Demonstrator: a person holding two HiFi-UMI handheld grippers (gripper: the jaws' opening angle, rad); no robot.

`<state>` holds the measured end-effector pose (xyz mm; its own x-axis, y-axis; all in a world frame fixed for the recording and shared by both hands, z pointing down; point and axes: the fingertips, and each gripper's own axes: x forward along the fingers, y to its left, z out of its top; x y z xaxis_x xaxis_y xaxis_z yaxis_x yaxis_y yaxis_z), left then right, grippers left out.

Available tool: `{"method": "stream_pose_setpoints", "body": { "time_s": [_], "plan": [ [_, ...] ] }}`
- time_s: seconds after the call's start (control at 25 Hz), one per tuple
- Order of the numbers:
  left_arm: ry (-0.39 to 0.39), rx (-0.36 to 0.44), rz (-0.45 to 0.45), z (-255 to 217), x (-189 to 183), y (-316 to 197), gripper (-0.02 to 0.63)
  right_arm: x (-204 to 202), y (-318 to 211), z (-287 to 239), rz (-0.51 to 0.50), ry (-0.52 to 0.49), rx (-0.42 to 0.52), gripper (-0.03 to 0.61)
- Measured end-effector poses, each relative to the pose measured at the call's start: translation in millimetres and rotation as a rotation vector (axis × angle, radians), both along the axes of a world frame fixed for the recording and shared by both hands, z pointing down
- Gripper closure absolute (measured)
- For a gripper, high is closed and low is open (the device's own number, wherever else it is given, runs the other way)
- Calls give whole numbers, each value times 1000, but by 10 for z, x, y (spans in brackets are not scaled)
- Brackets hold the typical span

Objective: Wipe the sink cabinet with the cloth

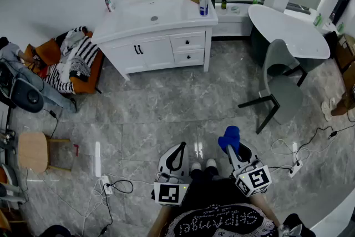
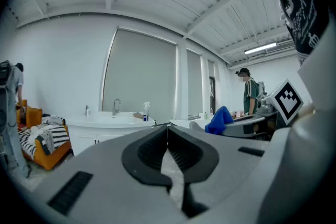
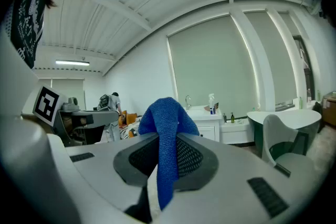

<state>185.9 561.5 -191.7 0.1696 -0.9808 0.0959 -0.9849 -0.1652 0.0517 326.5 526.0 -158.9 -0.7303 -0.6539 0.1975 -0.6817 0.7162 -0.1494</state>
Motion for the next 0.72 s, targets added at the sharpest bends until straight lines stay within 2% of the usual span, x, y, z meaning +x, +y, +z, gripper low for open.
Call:
{"method": "stream_pose_setpoints", "body": {
  "time_s": [0.2, 0.48, 0.72],
  "plan": [
    [22, -2, -13, -35, -25, 87, 609, -2, 110, 3, -6, 0, -8, 520],
    [15, 2, 5, -32, -60, 166, 607, -3, 223, 85, -3, 5, -29, 520],
    [10, -3, 4, -8, -185, 262, 607, -77, 277, 130, -6, -71, -65, 520]
  ]
}}
